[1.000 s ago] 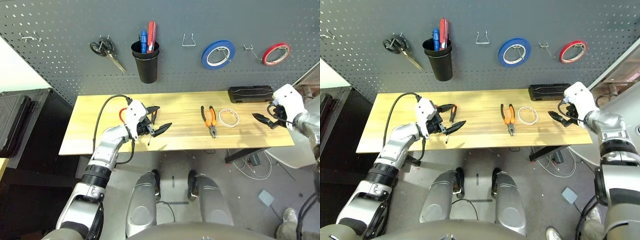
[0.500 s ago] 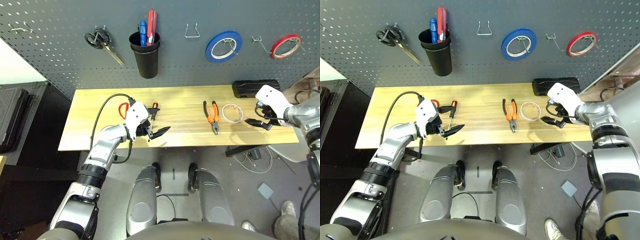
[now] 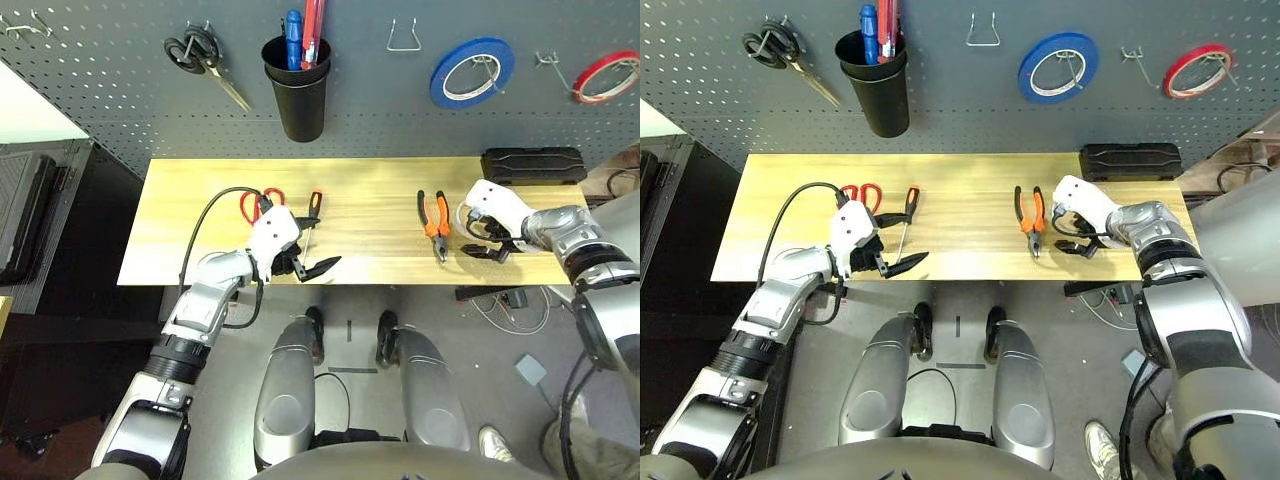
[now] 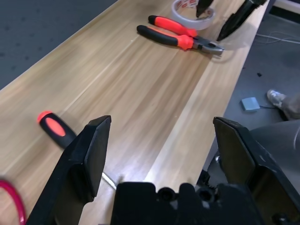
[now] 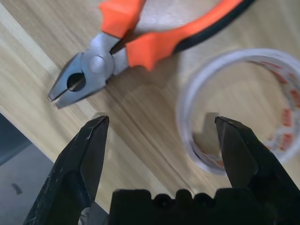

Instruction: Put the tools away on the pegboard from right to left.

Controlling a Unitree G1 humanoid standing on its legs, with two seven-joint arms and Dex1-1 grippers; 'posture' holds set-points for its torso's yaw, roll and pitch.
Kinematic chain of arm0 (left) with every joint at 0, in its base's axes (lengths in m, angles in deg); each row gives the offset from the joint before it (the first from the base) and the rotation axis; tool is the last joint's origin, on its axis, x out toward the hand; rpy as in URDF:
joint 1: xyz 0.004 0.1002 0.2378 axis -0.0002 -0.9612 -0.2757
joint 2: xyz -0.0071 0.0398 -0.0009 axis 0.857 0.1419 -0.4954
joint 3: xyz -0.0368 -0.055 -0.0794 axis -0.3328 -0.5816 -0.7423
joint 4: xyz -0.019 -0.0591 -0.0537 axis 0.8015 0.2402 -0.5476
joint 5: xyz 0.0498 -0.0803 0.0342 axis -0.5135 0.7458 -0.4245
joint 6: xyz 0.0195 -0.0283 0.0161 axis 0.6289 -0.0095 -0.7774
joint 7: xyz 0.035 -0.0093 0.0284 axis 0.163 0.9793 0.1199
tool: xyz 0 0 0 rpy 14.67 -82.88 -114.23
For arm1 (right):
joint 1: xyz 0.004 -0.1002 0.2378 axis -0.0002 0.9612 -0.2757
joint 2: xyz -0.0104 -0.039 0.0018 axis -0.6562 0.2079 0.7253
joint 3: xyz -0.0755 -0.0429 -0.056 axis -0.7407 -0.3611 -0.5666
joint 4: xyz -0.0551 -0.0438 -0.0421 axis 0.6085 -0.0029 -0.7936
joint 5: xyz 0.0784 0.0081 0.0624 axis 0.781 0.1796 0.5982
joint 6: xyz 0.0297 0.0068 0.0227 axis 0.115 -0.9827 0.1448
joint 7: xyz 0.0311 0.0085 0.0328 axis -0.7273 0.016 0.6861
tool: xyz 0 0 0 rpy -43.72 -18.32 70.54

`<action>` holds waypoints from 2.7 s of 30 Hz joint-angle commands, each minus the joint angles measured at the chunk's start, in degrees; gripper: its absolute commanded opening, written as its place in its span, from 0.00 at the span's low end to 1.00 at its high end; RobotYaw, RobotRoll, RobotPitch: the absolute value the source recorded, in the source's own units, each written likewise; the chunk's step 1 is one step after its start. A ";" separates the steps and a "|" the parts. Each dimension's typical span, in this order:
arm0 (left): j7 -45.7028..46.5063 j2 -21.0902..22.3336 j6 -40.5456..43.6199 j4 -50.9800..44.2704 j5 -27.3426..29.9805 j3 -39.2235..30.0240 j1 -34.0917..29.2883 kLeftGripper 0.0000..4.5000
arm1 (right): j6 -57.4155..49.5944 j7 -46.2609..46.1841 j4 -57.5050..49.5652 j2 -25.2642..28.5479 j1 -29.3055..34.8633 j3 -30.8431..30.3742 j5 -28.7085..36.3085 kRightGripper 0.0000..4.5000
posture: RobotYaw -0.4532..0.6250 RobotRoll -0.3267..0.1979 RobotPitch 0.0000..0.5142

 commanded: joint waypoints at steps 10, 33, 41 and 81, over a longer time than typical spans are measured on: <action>1.42 1.30 2.91 -3.71 -0.17 -0.23 -3.03 1.00 | -3.93 -3.06 1.43 -1.18 1.41 -0.65 -1.68 0.62 | 0.68 0.62 0.77; -1.59 -0.95 2.08 -4.47 5.61 -1.06 -0.03 1.00 | 3.87 -13.95 -3.16 6.64 9.75 8.82 6.27 0.01 | 0.60 0.62 0.56; -2.97 -1.06 2.82 -9.23 8.36 -0.57 0.48 1.00 | 12.70 -21.38 -8.36 7.36 19.10 14.24 11.10 0.01 | 0.58 0.62 0.49; 6.78 -5.41 5.82 -14.56 11.42 -3.79 4.93 1.00 | 52.70 -38.94 -18.49 5.97 20.33 20.23 14.38 0.01 | 0.56 0.62 0.41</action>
